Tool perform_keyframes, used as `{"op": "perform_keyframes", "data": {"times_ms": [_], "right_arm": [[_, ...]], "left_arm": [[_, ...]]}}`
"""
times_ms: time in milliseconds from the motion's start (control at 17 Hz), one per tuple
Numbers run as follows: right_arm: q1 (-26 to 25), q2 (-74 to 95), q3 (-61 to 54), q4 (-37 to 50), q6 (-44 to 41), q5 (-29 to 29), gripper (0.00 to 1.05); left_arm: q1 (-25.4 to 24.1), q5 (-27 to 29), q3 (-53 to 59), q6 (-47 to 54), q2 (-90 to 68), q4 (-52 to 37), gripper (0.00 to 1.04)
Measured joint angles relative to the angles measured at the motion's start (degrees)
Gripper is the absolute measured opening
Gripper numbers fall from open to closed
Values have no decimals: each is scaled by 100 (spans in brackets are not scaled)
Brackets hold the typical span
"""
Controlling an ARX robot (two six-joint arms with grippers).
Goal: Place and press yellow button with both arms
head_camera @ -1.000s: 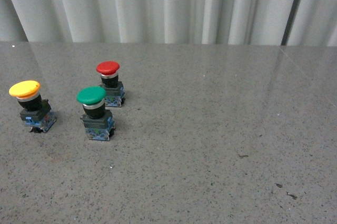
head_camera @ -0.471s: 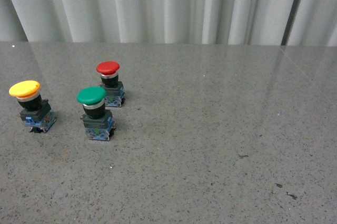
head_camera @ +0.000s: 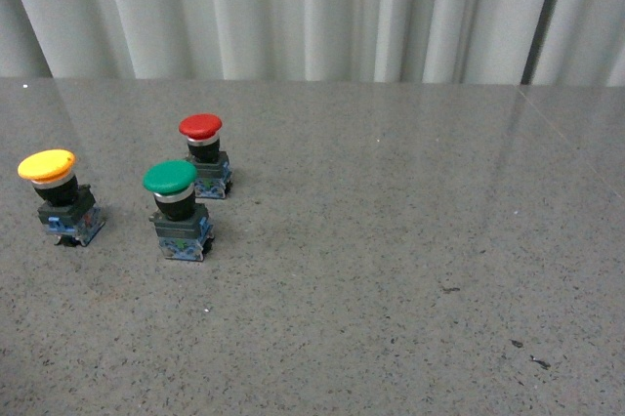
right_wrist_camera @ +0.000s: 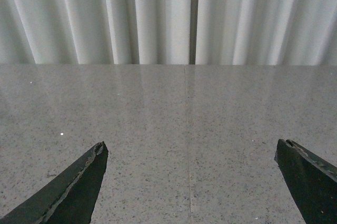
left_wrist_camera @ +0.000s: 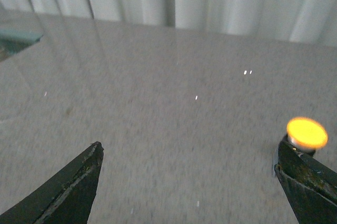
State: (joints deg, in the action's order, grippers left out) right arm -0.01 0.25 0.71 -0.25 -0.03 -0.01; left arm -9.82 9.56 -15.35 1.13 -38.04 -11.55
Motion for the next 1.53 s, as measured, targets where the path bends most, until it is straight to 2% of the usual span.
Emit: {"op": "perform_keyframes", "data": {"times_ms": [118, 235, 353, 647, 882, 1471, 1529], "right_arm": [[0, 0, 0, -2, 0, 0, 98], [0, 0, 0, -2, 0, 0, 98], [0, 0, 0, -2, 0, 0, 98], [0, 0, -2, -2, 0, 0, 98], [0, 0, 0, -2, 0, 0, 98], [0, 0, 0, -2, 0, 0, 98], [0, 0, -2, -2, 0, 0, 98]], "left_arm": [[-245, -645, -833, 184, -1456, -656, 98], [-109, -1248, -1589, 236, -2656, -435, 98], [184, -1565, -2280, 195, -3471, -94, 98], [761, -1508, -3189, -24, -4433, 780, 98], [745, -1414, -3309, -278, -4771, 1102, 98], [713, -1880, -3414, -221, -5346, 1091, 98], [730, -1878, -3445, -212, -5368, 1080, 91]]}}
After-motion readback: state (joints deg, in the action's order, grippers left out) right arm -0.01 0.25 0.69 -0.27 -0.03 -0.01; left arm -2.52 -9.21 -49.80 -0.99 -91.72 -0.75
